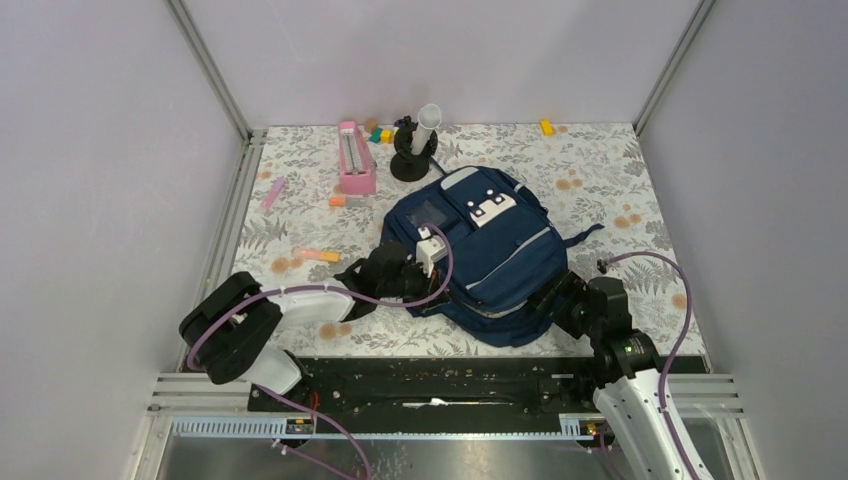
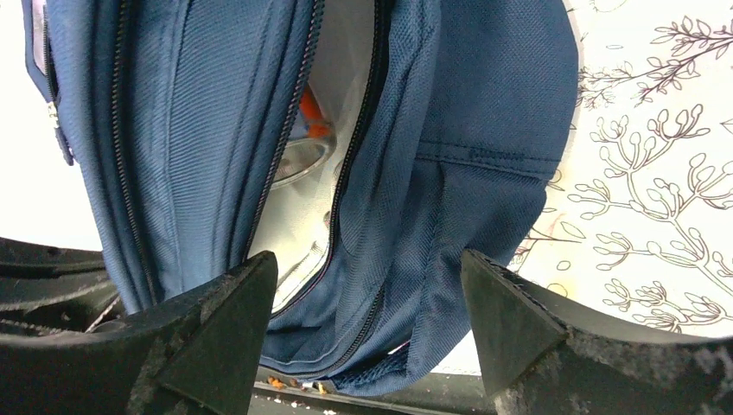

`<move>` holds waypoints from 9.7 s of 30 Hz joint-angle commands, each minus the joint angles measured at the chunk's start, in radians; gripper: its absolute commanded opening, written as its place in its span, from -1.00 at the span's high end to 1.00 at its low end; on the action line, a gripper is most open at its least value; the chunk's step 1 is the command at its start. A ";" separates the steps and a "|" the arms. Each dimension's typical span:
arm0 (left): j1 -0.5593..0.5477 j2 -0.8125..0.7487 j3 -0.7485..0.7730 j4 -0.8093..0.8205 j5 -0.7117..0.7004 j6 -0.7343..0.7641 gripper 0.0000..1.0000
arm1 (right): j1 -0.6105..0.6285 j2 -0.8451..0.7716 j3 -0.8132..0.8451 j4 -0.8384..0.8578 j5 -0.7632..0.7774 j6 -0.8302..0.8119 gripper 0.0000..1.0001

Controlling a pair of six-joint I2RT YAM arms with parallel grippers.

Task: Pack the student bag
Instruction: Zip the student bag at the center of the board.

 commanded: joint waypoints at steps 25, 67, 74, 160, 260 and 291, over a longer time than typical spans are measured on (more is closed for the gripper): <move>-0.112 0.040 -0.016 0.312 0.119 -0.332 1.00 | 0.005 0.034 -0.114 0.239 -0.140 0.098 1.00; -0.323 0.023 0.001 0.360 -0.305 -0.581 1.00 | 0.523 0.352 -0.031 0.643 0.224 0.271 1.00; -0.311 -0.068 -0.048 0.283 -0.315 -0.554 1.00 | 0.523 0.182 -0.033 0.405 0.348 0.214 0.06; -0.157 -0.287 -0.104 -0.001 -0.226 -0.456 1.00 | 0.020 0.354 0.034 0.469 -0.093 -0.015 0.95; -0.222 -0.074 -0.019 0.205 -0.249 -0.711 0.92 | 0.332 0.446 0.019 0.834 0.072 0.096 1.00; 0.196 -0.442 -0.013 -0.403 -0.067 -0.415 -0.98 | 0.605 0.193 0.103 0.450 0.277 -0.264 -0.15</move>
